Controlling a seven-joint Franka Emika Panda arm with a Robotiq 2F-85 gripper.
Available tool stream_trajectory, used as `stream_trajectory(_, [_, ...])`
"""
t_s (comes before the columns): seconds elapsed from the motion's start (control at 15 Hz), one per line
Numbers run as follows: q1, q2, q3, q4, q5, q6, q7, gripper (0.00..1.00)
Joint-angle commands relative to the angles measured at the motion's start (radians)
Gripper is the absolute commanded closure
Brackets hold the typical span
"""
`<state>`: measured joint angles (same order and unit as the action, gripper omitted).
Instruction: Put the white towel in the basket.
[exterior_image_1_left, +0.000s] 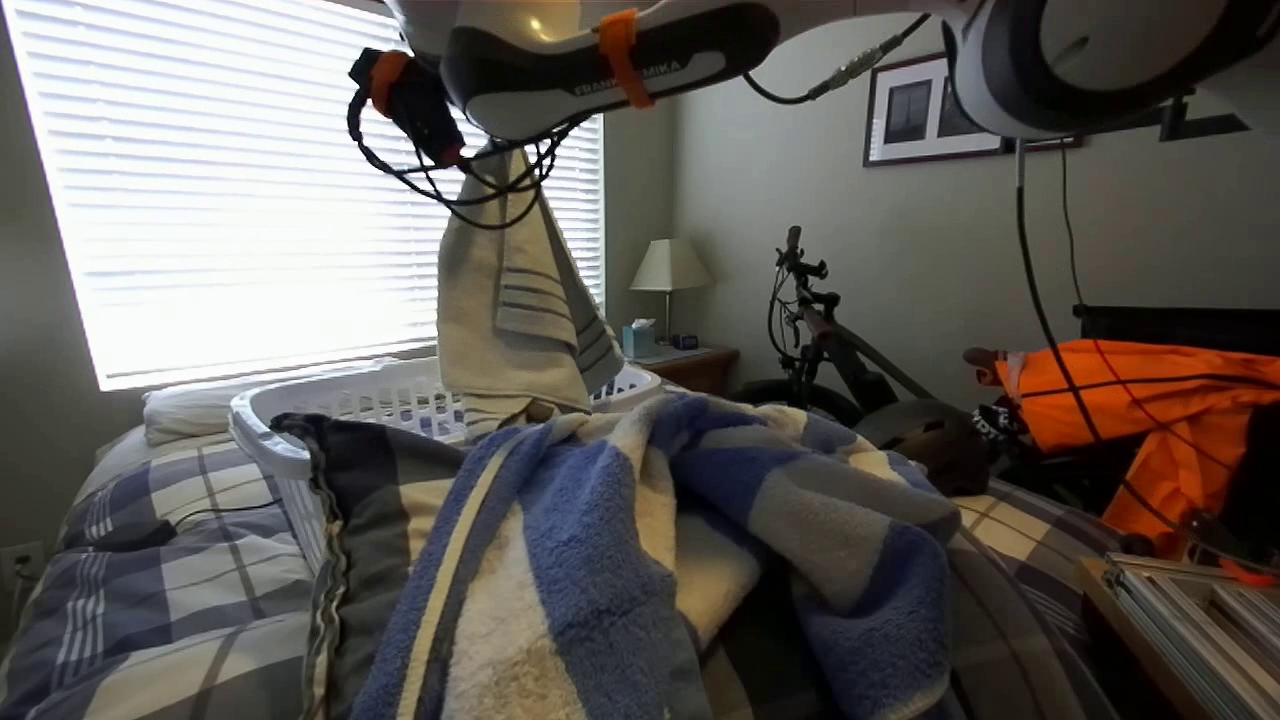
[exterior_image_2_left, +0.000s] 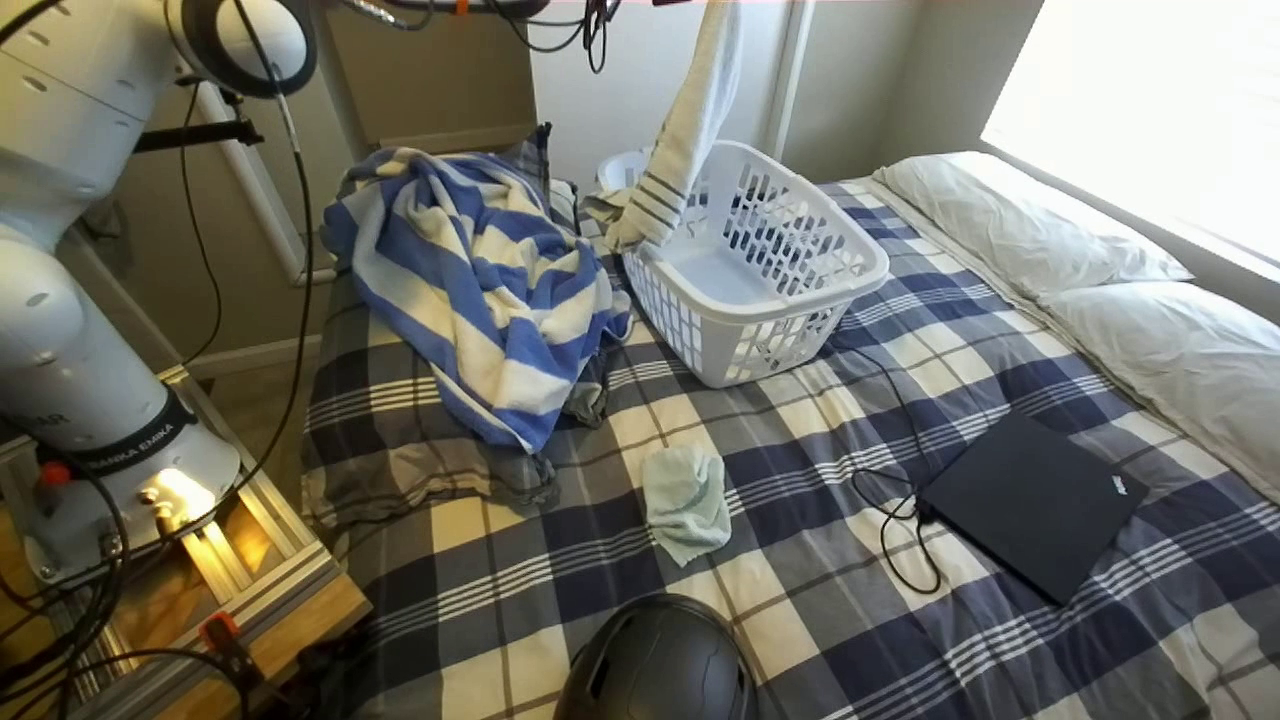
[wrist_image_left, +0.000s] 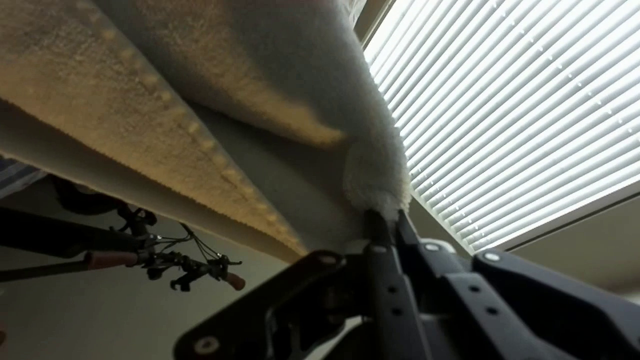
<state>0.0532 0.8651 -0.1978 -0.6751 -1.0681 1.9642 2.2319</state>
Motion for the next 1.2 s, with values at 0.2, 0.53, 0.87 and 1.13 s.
stream_trajectory(0.2, [0.033,0.274,-0.107,0.213,-0.073,-0.035,0.352,0.99])
stream_trajectory(0.53, [0.065,0.337,-0.147,0.191,-0.090,-0.072,0.414,0.88])
stream_trajectory(0.87, [0.050,0.276,-0.091,0.140,-0.051,0.050,0.063,0.42])
stream_trajectory(1.13, [0.019,0.200,-0.037,0.120,-0.020,0.196,-0.178,0.15])
